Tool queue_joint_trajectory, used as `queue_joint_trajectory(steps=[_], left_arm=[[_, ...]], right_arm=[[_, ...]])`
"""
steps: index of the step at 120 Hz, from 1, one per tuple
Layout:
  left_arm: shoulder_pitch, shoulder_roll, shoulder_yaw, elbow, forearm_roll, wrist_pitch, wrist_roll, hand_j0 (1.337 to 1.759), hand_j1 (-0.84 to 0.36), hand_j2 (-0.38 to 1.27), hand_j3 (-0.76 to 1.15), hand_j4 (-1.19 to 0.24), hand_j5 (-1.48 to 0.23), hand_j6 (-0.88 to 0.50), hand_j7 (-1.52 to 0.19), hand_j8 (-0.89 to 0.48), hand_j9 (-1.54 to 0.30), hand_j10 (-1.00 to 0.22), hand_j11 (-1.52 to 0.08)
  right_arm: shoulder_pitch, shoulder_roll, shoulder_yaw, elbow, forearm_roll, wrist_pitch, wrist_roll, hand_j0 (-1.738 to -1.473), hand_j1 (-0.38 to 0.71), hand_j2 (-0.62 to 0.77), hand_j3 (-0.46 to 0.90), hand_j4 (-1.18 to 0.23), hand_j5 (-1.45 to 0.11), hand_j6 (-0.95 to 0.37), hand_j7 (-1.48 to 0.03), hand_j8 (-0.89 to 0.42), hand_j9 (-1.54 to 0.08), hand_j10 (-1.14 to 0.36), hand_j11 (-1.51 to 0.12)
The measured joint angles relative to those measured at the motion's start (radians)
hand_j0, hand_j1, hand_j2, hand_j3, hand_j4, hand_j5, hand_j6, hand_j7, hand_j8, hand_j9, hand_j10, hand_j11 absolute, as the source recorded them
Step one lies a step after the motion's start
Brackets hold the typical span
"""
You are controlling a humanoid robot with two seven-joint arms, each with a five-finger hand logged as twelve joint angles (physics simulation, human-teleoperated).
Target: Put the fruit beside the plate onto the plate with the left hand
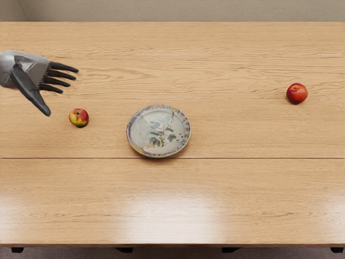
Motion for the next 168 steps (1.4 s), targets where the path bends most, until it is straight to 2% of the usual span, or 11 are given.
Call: queue_joint_trajectory(steps=[15, 40, 54, 80, 92, 102, 137, 168], left_arm=[[0.002, -0.066, -0.030, -0.009, 0.189, 0.000, 0.000, 1.658, 0.35, 0.00, 0.00, 0.00, 0.00, 0.00, 0.00, 0.00, 0.00, 0.00, 0.00], [0.023, 0.025, -0.041, -0.208, 0.370, 0.000, 0.000, 1.658, 0.34, 0.00, 0.00, -0.01, -0.01, -0.01, -0.01, -0.01, -0.01, -0.01, -0.01], [0.025, 0.014, -0.043, -0.264, 0.502, 0.004, 0.000, 1.658, 0.34, 0.00, 0.00, -0.01, -0.01, -0.01, -0.01, -0.01, -0.01, -0.01, -0.01], [0.036, 0.001, -0.039, -0.290, 0.576, 0.185, 0.000, 1.658, 0.34, 0.00, 0.00, -0.01, -0.01, -0.02, -0.01, -0.01, -0.01, -0.01, -0.01], [0.084, -0.051, -0.035, -0.327, 0.622, 0.249, 0.000, 1.658, 0.34, 0.00, 0.00, -0.01, -0.01, -0.02, -0.01, -0.02, -0.01, -0.01, -0.01], [0.160, -0.108, -0.033, -0.346, 0.704, 0.316, 0.000, 1.658, 0.34, 0.00, 0.00, -0.01, -0.01, -0.02, -0.01, -0.02, -0.01, -0.01, -0.01], [0.167, -0.116, -0.032, -0.356, 0.826, 0.421, 0.000, 1.658, 0.34, 0.00, 0.00, -0.01, -0.01, -0.02, -0.01, -0.02, -0.01, -0.01, -0.01], [0.285, -0.124, -0.030, -0.354, 0.899, 0.585, 0.000, 1.658, 0.28, 0.01, 0.00, -0.07, -0.08, -0.07, -0.08, -0.07, -0.08, -0.06, -0.08]], right_arm=[[0.000, 0.000, 0.000, 0.000, 0.000, 0.000, 0.000, -1.658, -0.32, 0.00, 0.00, -0.02, -0.03, -0.02, -0.03, -0.02, -0.03, -0.02, -0.03], [0.000, 0.000, 0.000, 0.000, 0.000, 0.000, 0.000, -1.658, -0.32, 0.00, 0.00, -0.02, -0.03, -0.02, -0.03, -0.02, -0.03, -0.02, -0.03], [0.000, 0.000, 0.000, 0.000, 0.000, 0.000, 0.000, -1.658, -0.32, 0.00, 0.00, -0.02, -0.03, -0.02, -0.03, -0.02, -0.03, -0.02, -0.03], [0.000, 0.000, 0.000, 0.000, 0.000, 0.000, 0.000, -1.658, -0.32, 0.00, 0.00, -0.02, -0.03, -0.02, -0.03, -0.02, -0.03, -0.02, -0.03], [0.000, 0.000, 0.000, 0.000, 0.000, 0.000, 0.000, -1.658, -0.32, 0.00, 0.00, -0.02, -0.03, -0.02, -0.03, -0.02, -0.03, -0.02, -0.03], [0.000, 0.000, 0.000, 0.000, 0.000, 0.000, 0.000, -1.658, -0.32, 0.00, 0.00, -0.02, -0.03, -0.02, -0.03, -0.02, -0.03, -0.02, -0.03], [0.000, 0.000, 0.000, 0.000, 0.000, 0.000, 0.000, -1.658, -0.32, 0.00, 0.00, -0.02, -0.03, -0.02, -0.03, -0.02, -0.03, -0.02, -0.03], [0.000, 0.000, 0.000, 0.000, 0.000, 0.000, 0.000, -1.658, -0.32, 0.00, 0.00, -0.02, -0.03, -0.02, -0.03, -0.02, -0.03, -0.02, -0.03]])
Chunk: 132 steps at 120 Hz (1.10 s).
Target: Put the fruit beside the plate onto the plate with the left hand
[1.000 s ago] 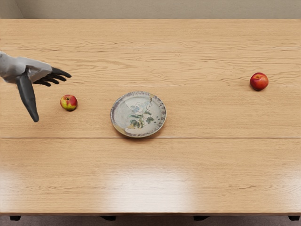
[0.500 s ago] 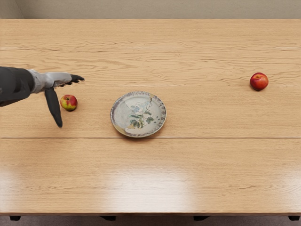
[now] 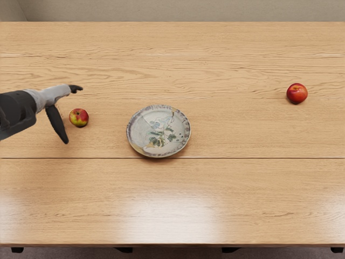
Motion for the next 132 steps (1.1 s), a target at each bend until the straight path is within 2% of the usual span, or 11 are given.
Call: queue_joint_trajectory(steps=[20, 36, 65, 91, 105, 132], left_arm=[[0.004, -0.007, -0.001, 0.008, 0.011, 0.072, 0.000, 1.658, 0.26, 0.02, 0.00, -0.08, -0.10, -0.08, -0.10, -0.08, -0.10, -0.08, -0.10], [0.018, -0.072, 0.001, 0.047, 0.012, 0.103, 0.000, 1.658, 0.25, 0.02, 0.00, -0.09, -0.11, -0.09, -0.11, -0.09, -0.11, -0.09, -0.11], [0.029, -0.114, -0.001, 0.145, 0.002, 0.115, 0.000, 1.658, 0.25, 0.02, 0.00, -0.09, -0.12, -0.10, -0.12, -0.09, -0.12, -0.09, -0.11], [0.030, -0.135, 0.000, 0.178, -0.011, 0.116, 0.000, 1.658, 0.20, 0.03, 0.00, -0.13, -0.17, -0.14, -0.17, -0.14, -0.17, -0.13, -0.17], [0.070, -0.169, 0.001, 0.223, -0.013, 0.116, 0.000, 1.658, 0.19, 0.03, 0.00, -0.14, -0.18, -0.14, -0.18, -0.14, -0.18, -0.14, -0.18], [0.070, -0.170, -0.001, 0.260, -0.014, 0.117, 0.000, 1.658, 0.18, 0.03, 0.00, -0.15, -0.19, -0.15, -0.19, -0.15, -0.19, -0.15, -0.19]], right_arm=[[0.000, 0.000, 0.000, 0.000, 0.000, 0.000, 0.000, -1.658, -0.32, 0.00, 0.00, -0.02, -0.03, -0.02, -0.03, -0.02, -0.03, -0.02, -0.03], [0.000, 0.000, 0.000, 0.000, 0.000, 0.000, 0.000, -1.658, -0.32, 0.00, 0.00, -0.02, -0.03, -0.02, -0.03, -0.02, -0.03, -0.02, -0.03], [0.000, 0.000, 0.000, 0.000, 0.000, 0.000, 0.000, -1.658, -0.32, 0.00, 0.00, -0.02, -0.03, -0.02, -0.03, -0.02, -0.03, -0.02, -0.03], [0.000, 0.000, 0.000, 0.000, 0.000, 0.000, 0.000, -1.658, -0.32, 0.00, 0.00, -0.02, -0.03, -0.02, -0.03, -0.02, -0.03, -0.02, -0.03], [0.000, 0.000, 0.000, 0.000, 0.000, 0.000, 0.000, -1.658, -0.32, 0.00, 0.00, -0.02, -0.03, -0.02, -0.03, -0.02, -0.03, -0.02, -0.03], [0.000, 0.000, 0.000, 0.000, 0.000, 0.000, 0.000, -1.658, -0.32, 0.00, 0.00, -0.02, -0.03, -0.02, -0.03, -0.02, -0.03, -0.02, -0.03]])
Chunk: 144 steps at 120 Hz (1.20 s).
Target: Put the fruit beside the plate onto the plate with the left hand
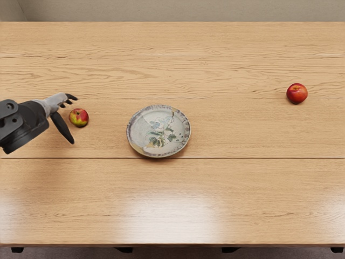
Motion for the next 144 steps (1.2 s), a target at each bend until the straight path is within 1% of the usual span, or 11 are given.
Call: queue_joint_trajectory(steps=[41, 79, 92, 117, 144], left_arm=[[-0.010, -0.023, 0.002, 0.005, 0.008, -0.001, 0.000, 1.658, 0.17, 0.03, 0.00, -0.16, -0.20, -0.16, -0.20, -0.16, -0.20, -0.15, -0.20], [-0.038, -0.037, 0.069, 0.003, 0.019, -0.003, 0.000, 1.658, 0.17, 0.03, 0.00, -0.16, -0.20, -0.16, -0.20, -0.16, -0.20, -0.16, -0.20], [-0.041, -0.037, 0.077, 0.003, 0.027, -0.001, 0.000, 1.658, 0.15, 0.04, 0.00, -0.18, -0.22, -0.18, -0.22, -0.18, -0.22, -0.18, -0.22], [-0.054, -0.037, 0.080, 0.004, 0.034, 0.046, 0.000, 1.658, 0.12, 0.04, 0.00, -0.20, -0.25, -0.20, -0.25, -0.20, -0.25, -0.20, -0.25], [-0.046, -0.037, 0.081, 0.010, 0.035, 0.054, 0.000, 1.658, 0.08, 0.05, 0.00, -0.23, -0.29, -0.23, -0.29, -0.23, -0.29, -0.23, -0.29]], right_arm=[[0.000, 0.000, 0.000, 0.000, 0.000, 0.000, 0.000, -1.658, -0.32, 0.00, 0.00, -0.02, -0.03, -0.02, -0.03, -0.02, -0.03, -0.02, -0.03], [0.000, 0.000, 0.000, 0.000, 0.000, 0.000, 0.000, -1.658, -0.32, 0.00, 0.00, -0.02, -0.03, -0.02, -0.03, -0.02, -0.03, -0.02, -0.03], [0.000, 0.000, 0.000, 0.000, 0.000, 0.000, 0.000, -1.658, -0.32, 0.00, 0.00, -0.02, -0.03, -0.02, -0.03, -0.02, -0.03, -0.02, -0.03], [0.000, 0.000, 0.000, 0.000, 0.000, 0.000, 0.000, -1.658, -0.32, 0.00, 0.00, -0.02, -0.03, -0.02, -0.03, -0.02, -0.03, -0.02, -0.03], [0.000, 0.000, 0.000, 0.001, 0.000, 0.000, 0.000, -1.658, -0.32, 0.00, 0.00, -0.02, -0.03, -0.02, -0.03, -0.02, -0.03, -0.02, -0.03]])
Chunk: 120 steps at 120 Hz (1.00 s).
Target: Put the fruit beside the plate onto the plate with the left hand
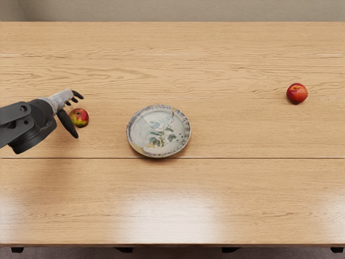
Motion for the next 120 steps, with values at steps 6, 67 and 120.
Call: queue_joint_trajectory(steps=[6, 67, 120], left_arm=[[0.003, 0.000, 0.000, 0.001, 0.000, 0.001, 0.000, 1.658, 0.08, 0.05, 0.00, -0.23, -0.30, -0.23, -0.30, -0.23, -0.30, -0.23, -0.30], [0.006, -0.026, 0.001, 0.028, 0.028, 0.020, 0.000, 1.658, 0.01, 0.06, 0.00, -0.29, -0.37, -0.29, -0.37, -0.29, -0.37, -0.29, -0.37], [0.014, -0.040, 0.001, 0.029, 0.073, 0.030, 0.000, 1.658, -0.01, 0.06, 0.00, -0.31, -0.39, -0.31, -0.39, -0.31, -0.39, -0.31, -0.39]], right_arm=[[0.000, 0.000, 0.000, 0.000, 0.000, 0.000, 0.000, -1.658, -0.32, 0.00, 0.00, -0.02, -0.03, -0.02, -0.03, -0.02, -0.03, -0.02, -0.03], [0.000, 0.000, 0.000, -0.001, 0.000, 0.000, 0.000, -1.658, -0.32, 0.00, 0.00, -0.02, -0.03, -0.02, -0.03, -0.02, -0.03, -0.02, -0.03], [0.000, 0.000, 0.000, 0.000, 0.000, 0.000, 0.000, -1.658, -0.32, 0.00, 0.00, -0.02, -0.03, -0.02, -0.03, -0.02, -0.03, -0.02, -0.03]])
